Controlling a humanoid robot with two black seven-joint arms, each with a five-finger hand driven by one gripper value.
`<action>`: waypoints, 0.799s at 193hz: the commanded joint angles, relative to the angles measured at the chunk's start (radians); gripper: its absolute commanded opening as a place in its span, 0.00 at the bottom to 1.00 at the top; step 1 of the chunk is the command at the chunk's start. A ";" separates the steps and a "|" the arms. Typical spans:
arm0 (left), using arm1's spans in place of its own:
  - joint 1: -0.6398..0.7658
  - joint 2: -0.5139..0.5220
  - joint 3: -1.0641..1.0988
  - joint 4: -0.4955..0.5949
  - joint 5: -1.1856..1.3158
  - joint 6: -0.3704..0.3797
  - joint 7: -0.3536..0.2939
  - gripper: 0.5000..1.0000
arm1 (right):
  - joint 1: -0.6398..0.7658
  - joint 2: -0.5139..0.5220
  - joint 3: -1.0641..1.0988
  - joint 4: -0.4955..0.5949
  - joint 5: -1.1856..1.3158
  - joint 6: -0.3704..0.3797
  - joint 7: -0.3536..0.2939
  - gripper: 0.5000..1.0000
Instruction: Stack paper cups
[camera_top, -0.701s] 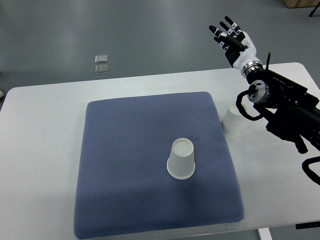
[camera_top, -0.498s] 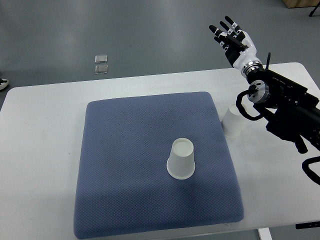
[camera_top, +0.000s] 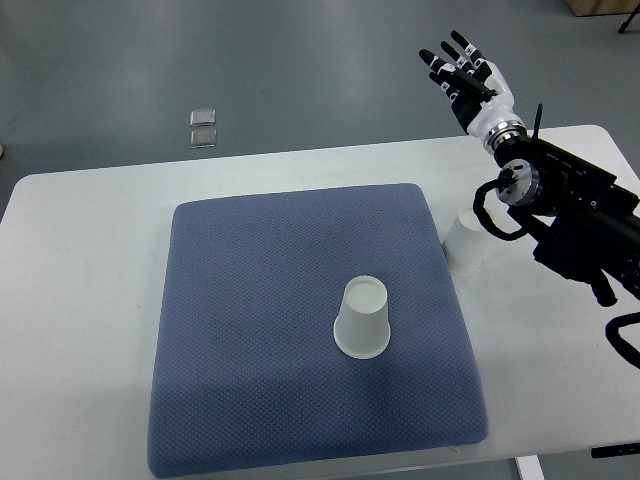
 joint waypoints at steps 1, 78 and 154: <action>0.000 0.000 0.001 -0.001 -0.002 0.000 0.000 1.00 | -0.002 -0.002 0.000 0.000 -0.001 0.000 0.000 0.83; 0.000 0.000 0.001 -0.001 0.000 0.000 0.000 1.00 | -0.002 0.004 0.000 0.000 -0.001 -0.017 0.000 0.83; 0.008 0.000 0.001 -0.001 0.000 0.000 0.000 1.00 | 0.011 -0.042 -0.026 0.018 -0.050 -0.008 -0.011 0.83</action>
